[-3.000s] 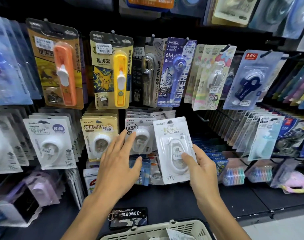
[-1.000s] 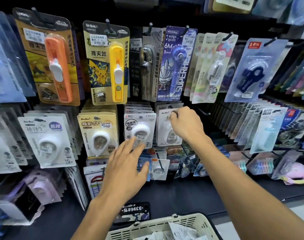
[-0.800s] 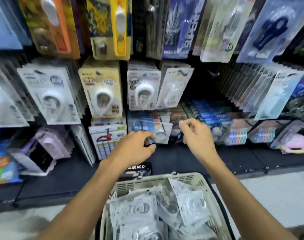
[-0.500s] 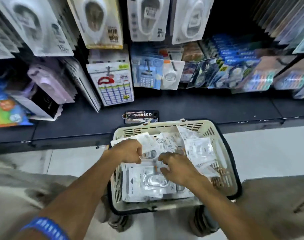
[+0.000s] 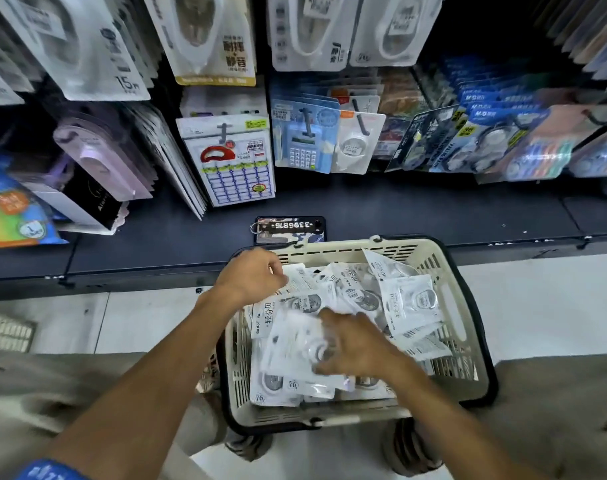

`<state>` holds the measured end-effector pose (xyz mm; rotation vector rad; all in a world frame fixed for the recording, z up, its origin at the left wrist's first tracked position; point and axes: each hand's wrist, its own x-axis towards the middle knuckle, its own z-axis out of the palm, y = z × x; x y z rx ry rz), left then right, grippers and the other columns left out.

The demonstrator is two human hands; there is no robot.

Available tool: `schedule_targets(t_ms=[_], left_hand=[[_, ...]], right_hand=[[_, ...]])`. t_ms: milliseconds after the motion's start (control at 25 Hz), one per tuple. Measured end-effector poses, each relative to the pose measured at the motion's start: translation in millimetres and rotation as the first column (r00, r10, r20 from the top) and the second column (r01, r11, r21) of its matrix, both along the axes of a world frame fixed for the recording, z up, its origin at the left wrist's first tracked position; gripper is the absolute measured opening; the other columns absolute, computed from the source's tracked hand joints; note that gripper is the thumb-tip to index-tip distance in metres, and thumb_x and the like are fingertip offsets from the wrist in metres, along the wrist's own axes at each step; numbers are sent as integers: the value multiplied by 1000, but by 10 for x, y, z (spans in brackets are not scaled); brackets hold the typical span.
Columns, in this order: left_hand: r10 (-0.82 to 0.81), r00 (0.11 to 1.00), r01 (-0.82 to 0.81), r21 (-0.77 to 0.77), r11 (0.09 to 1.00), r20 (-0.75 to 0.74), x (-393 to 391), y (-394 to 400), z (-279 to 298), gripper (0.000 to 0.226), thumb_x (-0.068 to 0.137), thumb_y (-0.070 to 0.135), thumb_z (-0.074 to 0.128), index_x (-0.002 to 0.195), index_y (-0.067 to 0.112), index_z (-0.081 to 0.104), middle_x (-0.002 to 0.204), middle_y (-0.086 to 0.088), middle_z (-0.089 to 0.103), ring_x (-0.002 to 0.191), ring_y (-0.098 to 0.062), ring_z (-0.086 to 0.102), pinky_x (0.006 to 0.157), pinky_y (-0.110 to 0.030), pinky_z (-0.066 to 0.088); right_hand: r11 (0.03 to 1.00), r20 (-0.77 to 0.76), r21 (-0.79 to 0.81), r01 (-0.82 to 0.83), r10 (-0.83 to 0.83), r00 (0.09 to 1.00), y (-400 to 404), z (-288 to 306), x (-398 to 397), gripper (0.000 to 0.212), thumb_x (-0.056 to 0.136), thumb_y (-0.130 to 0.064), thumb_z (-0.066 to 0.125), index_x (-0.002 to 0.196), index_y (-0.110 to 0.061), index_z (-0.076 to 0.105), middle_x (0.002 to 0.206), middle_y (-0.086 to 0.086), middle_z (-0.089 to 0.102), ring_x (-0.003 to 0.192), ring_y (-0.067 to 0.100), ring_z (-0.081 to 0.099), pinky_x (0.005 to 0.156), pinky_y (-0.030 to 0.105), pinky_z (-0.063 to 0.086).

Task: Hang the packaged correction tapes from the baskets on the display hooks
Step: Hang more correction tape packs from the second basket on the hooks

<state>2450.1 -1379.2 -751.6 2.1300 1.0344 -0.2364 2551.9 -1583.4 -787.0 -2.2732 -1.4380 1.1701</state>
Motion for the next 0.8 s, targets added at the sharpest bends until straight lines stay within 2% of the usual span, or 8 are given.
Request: schedule_targets(t_ms=[80, 160, 280, 360, 440, 560, 680, 800], left_hand=[[288, 938, -174, -456, 873, 193, -43, 31, 72, 47, 81, 66, 72, 92, 22, 76, 84, 5, 77, 82, -21, 71, 73, -31, 50], [364, 904, -75, -753, 653, 225, -61, -25, 92, 66, 72, 70, 74, 116, 21, 72, 108, -3, 79, 97, -24, 76, 76, -33, 60], [472, 830, -117, -735, 668, 297, -28, -25, 134, 47, 71, 21, 89, 115, 20, 73, 112, -7, 79, 93, -23, 78, 67, -31, 63], [652, 689, -317, -677, 664, 317, -48, 140, 198, 40, 73, 7, 87, 106, 24, 73, 100, 0, 81, 82, -18, 79, 58, -29, 61], [734, 579, -404, -657, 637, 355, -105, 324, 264, 38, 76, 4, 86, 104, 26, 72, 90, 7, 81, 76, -16, 79, 54, -29, 60], [704, 588, -439, -575, 691, 397, -143, 443, 278, 31, 78, 7, 85, 97, 29, 73, 85, 13, 80, 76, -12, 78, 59, -30, 61], [778, 438, -489, -607, 627, 450, -174, 530, 329, 21, 85, 16, 81, 97, 30, 72, 90, 19, 80, 83, -4, 77, 72, -28, 58], [799, 414, -540, -589, 602, 437, -198, 562, 347, 24, 88, 13, 78, 104, 28, 70, 95, 12, 79, 90, -11, 76, 68, -26, 57]], right_hand=[[857, -463, 88, 508, -416, 783, 57, 214, 141, 53, 72, -28, 89, 114, -23, 56, 98, -2, 75, 83, 18, 75, 65, 30, 61], [634, -594, 180, 752, -539, 597, 267, 264, 182, 27, 85, -29, 79, 104, -22, 61, 94, -2, 76, 75, 14, 75, 57, 23, 56], [535, -634, 278, 798, -522, 570, 528, 202, 132, 18, 101, -16, 54, 100, -22, 71, 94, 2, 75, 76, 16, 67, 57, 23, 51], [634, -446, 411, 654, -486, 751, 579, 75, 101, 36, 96, -4, 56, 117, -31, 67, 124, -2, 69, 109, 14, 62, 74, 18, 53], [947, 93, 314, 75, -109, 990, 646, -93, -43, 49, 96, -16, 61, 141, -34, 51, 155, -5, 43, 140, 17, 37, 108, 35, 42], [934, 367, 356, -9, -131, 921, 805, -159, -153, 30, 104, -25, 52, 131, -26, 65, 134, -1, 65, 129, 20, 52, 111, 35, 39], [534, -189, 604, 592, -626, 756, 688, -49, 116, 19, 102, -15, 57, 109, -13, 75, 102, -2, 74, 86, 10, 63, 77, 26, 52], [265, -780, 142, 954, -563, 272, 468, 52, 360, 14, 100, -11, 57, 96, -2, 67, 86, 15, 62, 62, 23, 51, 46, 24, 37]])
